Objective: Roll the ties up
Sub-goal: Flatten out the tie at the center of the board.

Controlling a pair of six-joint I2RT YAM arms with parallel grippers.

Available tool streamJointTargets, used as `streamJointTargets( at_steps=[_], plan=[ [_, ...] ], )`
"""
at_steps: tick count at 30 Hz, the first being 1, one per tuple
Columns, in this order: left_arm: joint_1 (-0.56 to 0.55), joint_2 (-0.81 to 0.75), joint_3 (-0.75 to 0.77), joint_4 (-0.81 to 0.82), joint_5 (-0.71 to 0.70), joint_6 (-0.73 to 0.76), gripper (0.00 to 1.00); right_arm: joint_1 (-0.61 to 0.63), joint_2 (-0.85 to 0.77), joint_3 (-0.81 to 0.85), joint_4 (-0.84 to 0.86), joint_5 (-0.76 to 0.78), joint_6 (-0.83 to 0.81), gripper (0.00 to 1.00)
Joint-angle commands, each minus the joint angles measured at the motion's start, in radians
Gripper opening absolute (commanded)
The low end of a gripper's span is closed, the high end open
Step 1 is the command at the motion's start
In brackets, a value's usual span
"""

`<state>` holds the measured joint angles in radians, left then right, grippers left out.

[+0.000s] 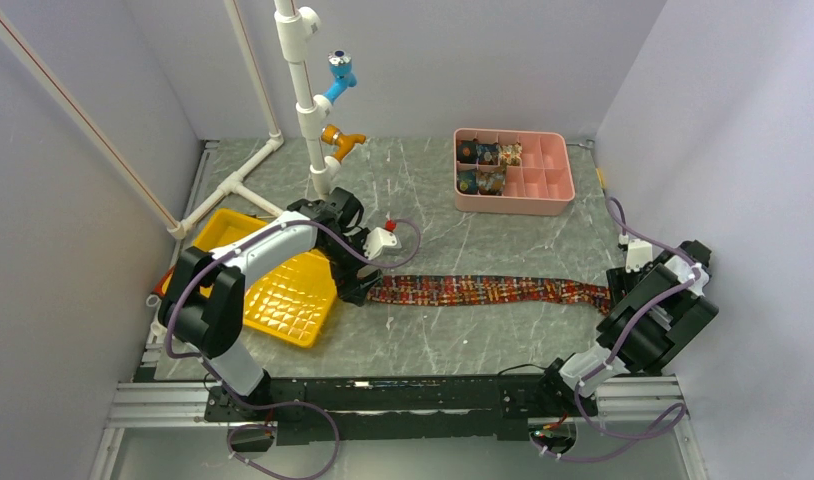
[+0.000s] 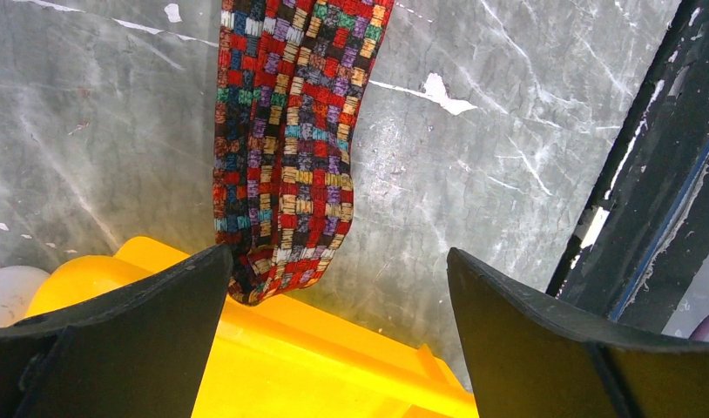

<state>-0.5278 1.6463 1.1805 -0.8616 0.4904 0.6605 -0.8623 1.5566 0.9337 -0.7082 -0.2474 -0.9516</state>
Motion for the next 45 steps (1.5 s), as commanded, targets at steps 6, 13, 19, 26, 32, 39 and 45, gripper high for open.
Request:
streamJointTargets(
  at_steps=[6,13,19,26,32,39,45],
  plan=[
    [-0.008,-0.022,-0.027,0.035,0.015,-0.017,0.99,-0.007,0.033,-0.053,0.152,0.078,-0.051,0.77],
    [-0.016,-0.025,-0.051,0.028,0.040,0.010,0.99,-0.011,0.153,0.073,0.105,0.084,-0.092,0.08],
    [-0.100,-0.079,-0.142,0.118,-0.063,0.078,0.99,0.007,0.035,0.113,0.112,0.037,-0.158,0.00],
    [-0.210,-0.152,-0.213,0.336,-0.102,0.147,0.99,0.012,0.011,0.138,0.103,0.050,-0.272,0.00],
    [-0.342,-0.071,-0.141,0.395,-0.101,0.216,0.97,0.045,0.035,0.082,0.197,0.114,-0.301,0.10],
    [-0.351,-0.004,-0.097,0.330,-0.078,0.281,0.79,0.068,-0.042,0.029,0.250,0.141,-0.304,0.74],
    [-0.350,0.068,-0.118,0.337,-0.145,0.271,0.59,0.097,-0.133,0.085,0.003,0.031,-0.283,0.76]
  ],
)
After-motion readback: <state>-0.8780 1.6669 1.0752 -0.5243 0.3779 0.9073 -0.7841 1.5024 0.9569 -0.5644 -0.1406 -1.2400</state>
